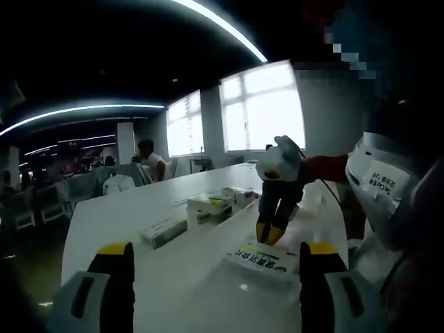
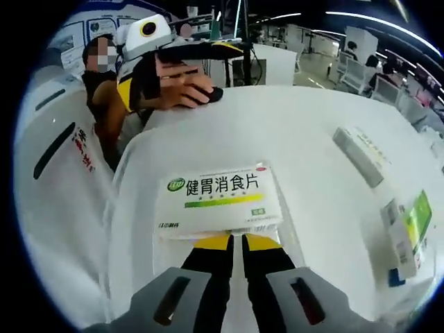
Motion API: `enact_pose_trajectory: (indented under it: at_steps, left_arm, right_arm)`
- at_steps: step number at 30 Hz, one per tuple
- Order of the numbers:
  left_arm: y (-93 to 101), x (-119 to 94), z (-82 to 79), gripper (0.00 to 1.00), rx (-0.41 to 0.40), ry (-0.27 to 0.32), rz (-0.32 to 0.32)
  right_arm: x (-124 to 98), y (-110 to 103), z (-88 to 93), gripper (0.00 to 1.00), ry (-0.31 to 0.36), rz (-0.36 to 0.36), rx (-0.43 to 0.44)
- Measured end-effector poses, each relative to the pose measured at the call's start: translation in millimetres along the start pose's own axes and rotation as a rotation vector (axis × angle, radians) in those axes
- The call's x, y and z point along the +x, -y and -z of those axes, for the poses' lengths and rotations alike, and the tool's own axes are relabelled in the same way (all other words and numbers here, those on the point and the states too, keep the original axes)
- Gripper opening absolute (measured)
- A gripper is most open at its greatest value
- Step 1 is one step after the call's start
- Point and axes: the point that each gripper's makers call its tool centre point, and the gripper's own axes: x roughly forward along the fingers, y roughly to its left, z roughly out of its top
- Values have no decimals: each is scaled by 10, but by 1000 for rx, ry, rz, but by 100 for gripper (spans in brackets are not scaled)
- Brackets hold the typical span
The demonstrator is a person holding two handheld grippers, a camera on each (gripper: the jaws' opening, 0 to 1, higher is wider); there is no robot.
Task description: Arrange the small medicine boxes into an aligned row inside the storage area until every box is upright, visible, and separated from the surrounding clutter.
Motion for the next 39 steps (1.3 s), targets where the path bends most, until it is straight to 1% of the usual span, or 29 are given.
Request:
enact_pose_trajectory:
  at_steps: [3,4,7,10,12,15,17,18,20,25,28,32,39]
  left_arm:
    - [-15,-27,-6,99,2,-1,-6]
    - [-28,-36,-17,99,1,2,-9]
    - [-25,-34,-24,99,3,3,-8]
    - [0,-37,-23,99,9,1,-2]
    - [6,-43,-17,99,9,0,-1]
    - [-4,-42,1,99,7,-3,-3]
    - [-3,-29,2,99,7,-4,-2]
    - [1,-26,-1,99,8,-4,0]
    - [21,-25,-19,99,14,-4,4]
    - [38,-46,-25,99,22,-6,3]
    - [35,-55,-12,99,22,-12,-1]
    - [37,-50,-10,99,23,-19,-3]
    - [67,23,-4,99,21,-30,17]
  right_arm:
    - [12,11,-50,2,17,3,2]
    - [26,-7,-92,2,30,-4,-3]
    - [61,-34,-145,2,41,-13,-16]
    - [83,-132,-131,1,32,-53,2]
    - [87,-169,-116,1,25,-62,4]
    - [78,-278,-136,1,35,-104,2]
    - [73,-358,-191,1,63,-142,49]
    - [72,-363,-192,0,61,-144,53]
    - [86,-359,-191,0,59,-134,38]
    - [125,-314,-206,1,72,-124,56]
    - [137,-295,-216,1,78,-119,47]
    - [123,-261,-206,6,83,-109,32]
    - [23,-190,-186,11,110,-85,47]
